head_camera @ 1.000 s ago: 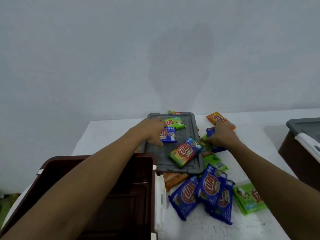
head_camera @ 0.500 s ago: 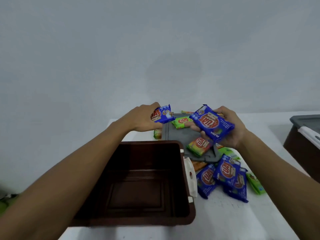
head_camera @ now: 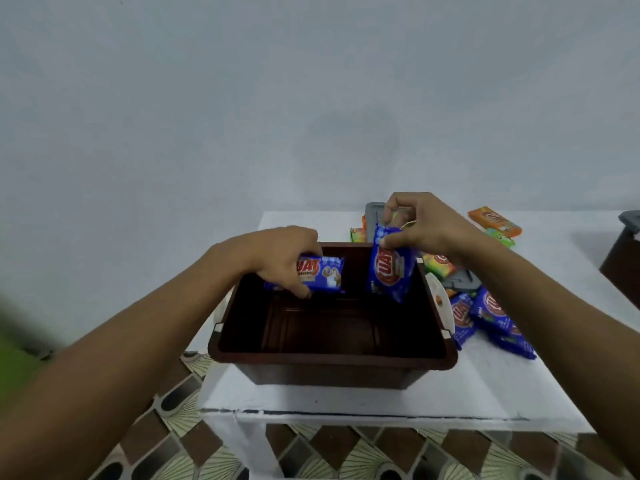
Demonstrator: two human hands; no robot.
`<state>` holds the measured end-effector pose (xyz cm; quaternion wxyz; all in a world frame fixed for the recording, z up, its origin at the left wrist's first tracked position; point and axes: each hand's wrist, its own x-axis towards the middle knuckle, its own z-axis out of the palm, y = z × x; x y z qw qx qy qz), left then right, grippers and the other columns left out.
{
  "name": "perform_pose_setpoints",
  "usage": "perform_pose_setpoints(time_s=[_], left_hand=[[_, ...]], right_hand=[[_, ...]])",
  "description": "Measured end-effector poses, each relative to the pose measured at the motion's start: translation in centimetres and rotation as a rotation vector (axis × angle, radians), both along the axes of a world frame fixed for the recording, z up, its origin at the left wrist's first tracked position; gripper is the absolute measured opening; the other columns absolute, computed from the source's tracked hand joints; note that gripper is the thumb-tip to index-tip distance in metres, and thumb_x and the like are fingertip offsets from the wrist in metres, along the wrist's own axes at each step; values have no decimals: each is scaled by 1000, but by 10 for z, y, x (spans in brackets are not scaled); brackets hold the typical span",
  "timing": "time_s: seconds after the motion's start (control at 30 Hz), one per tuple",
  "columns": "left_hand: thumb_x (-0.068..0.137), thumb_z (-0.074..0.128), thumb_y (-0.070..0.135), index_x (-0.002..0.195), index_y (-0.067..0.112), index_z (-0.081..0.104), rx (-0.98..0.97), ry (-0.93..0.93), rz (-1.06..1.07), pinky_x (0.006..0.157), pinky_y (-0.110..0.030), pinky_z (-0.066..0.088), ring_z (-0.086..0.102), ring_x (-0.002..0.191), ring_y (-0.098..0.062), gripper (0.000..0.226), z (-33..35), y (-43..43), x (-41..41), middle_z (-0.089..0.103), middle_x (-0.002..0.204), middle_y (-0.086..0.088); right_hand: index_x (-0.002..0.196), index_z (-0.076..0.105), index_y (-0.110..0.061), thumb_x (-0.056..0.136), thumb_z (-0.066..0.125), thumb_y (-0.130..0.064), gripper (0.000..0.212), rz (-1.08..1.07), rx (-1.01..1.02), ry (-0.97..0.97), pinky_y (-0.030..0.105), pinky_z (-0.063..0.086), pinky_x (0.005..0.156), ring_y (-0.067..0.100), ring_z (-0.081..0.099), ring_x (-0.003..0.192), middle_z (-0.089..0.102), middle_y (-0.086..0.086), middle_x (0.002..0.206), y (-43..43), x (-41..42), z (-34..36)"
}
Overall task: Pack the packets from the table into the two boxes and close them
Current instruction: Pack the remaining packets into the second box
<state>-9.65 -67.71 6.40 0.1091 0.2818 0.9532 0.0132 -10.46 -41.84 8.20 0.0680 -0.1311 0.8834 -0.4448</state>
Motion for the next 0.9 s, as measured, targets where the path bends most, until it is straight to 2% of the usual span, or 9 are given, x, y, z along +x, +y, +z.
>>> perform_pose_setpoints(time_s=[0.1, 0.17, 0.27, 0.37, 0.43, 0.53, 0.7, 0.83, 0.9], left_hand=[[65, 75, 62, 120, 19, 58, -189, 39, -21, 79, -36, 50, 52, 94, -16, 71, -15, 4, 7, 49, 107, 5], [64, 75, 64, 123, 20, 57, -280, 61, -26, 77, -36, 50, 56, 97, -19, 76, -29, 6, 9, 52, 113, 4], [64, 76, 63, 124, 21, 56, -419, 63, -49, 76, -37, 48, 59, 103, -23, 76, -50, 7, 8, 55, 121, 1], [67, 77, 61, 121, 17, 57, -488, 41, -45, 78, -39, 51, 61, 102, -25, 72, -59, 7, 6, 58, 120, -3], [72, 76, 55, 120, 16, 59, -494, 68, -49, 80, -40, 52, 62, 102, -27, 65, -58, 9, 5, 60, 119, -5], [77, 75, 49, 124, 15, 57, -499, 108, -83, 81, -41, 51, 62, 104, -28, 61, -60, 11, 5, 60, 120, -8], [74, 76, 51, 135, 20, 48, -428, 79, -77, 85, -41, 54, 60, 109, -26, 74, -72, 4, 0, 57, 128, -5], [75, 76, 48, 140, 23, 44, -374, 50, -92, 85, -42, 51, 57, 114, -28, 77, -72, 7, -4, 54, 131, -5], [76, 76, 45, 139, 23, 45, -364, 33, -82, 83, -41, 49, 57, 114, -29, 73, -71, 8, -5, 54, 130, -6]], right_hand=[[99, 60, -24, 82, 75, -19, 24, 96, 472, 126, 25, 51, 66, 16, 56, 94, 57, -3, 102, -11, 3, -12], [102, 62, -24, 83, 73, -17, 22, 181, 632, 156, 26, 49, 73, 16, 56, 99, 54, -5, 102, -19, 7, -30], [89, 60, -24, 82, 70, -15, 16, 123, 610, 155, 33, 58, 77, 21, 59, 103, 60, 0, 108, -28, 13, -48], [83, 54, -26, 81, 71, -20, 18, 49, 715, 220, 35, 55, 76, 23, 59, 100, 61, 3, 106, -35, 18, -49], [90, 57, -25, 84, 70, -27, 14, 69, 889, 283, 35, 51, 77, 24, 60, 99, 61, 5, 106, -38, 21, -51], [112, 61, -17, 88, 66, -29, 27, 137, 1090, 336, 34, 46, 74, 27, 61, 99, 62, 9, 111, -41, 24, -57], [114, 61, -18, 85, 70, -35, 35, 329, 1097, 226, 31, 46, 70, 22, 59, 94, 60, 6, 114, -51, 16, -57], [128, 53, -17, 72, 78, -51, 71, 453, 1144, 146, 34, 50, 77, 24, 57, 103, 56, 7, 122, -59, 15, -76], [131, 51, -15, 74, 77, -49, 72, 441, 1155, 151, 37, 51, 82, 27, 58, 108, 55, 9, 124, -58, 14, -81]])
